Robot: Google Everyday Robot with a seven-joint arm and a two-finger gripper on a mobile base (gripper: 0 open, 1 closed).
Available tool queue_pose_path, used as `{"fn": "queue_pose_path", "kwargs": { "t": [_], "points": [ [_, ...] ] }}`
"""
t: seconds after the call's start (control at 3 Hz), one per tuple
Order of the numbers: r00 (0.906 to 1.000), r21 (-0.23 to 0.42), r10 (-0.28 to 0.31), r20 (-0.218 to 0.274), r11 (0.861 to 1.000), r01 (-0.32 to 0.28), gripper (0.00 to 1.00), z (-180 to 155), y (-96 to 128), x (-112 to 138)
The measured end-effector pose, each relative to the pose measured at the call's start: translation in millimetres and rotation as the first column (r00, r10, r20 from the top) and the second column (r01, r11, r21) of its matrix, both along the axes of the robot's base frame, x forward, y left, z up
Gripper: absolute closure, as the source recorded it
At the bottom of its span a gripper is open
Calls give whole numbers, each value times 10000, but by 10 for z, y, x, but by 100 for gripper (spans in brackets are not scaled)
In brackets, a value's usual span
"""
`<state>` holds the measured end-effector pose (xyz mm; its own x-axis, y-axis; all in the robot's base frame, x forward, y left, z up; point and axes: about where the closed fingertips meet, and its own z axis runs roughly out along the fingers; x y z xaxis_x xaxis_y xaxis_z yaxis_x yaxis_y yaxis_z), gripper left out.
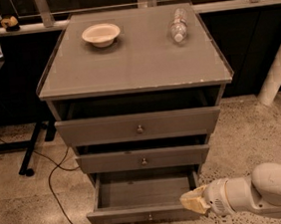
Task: Close bottom drawer
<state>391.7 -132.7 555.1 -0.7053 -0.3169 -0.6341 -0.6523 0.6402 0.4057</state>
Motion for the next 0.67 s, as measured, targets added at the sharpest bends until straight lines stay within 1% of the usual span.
{"fn": "queue_pose_path", "kwargs": {
  "t": [0.33, 0.67],
  "points": [
    [9991, -60, -5, -434, 10000, 2, 100, -297, 20, 48],
    [9952, 64, 45, -978, 10000, -39, 100, -463, 16, 116]
  ]
}}
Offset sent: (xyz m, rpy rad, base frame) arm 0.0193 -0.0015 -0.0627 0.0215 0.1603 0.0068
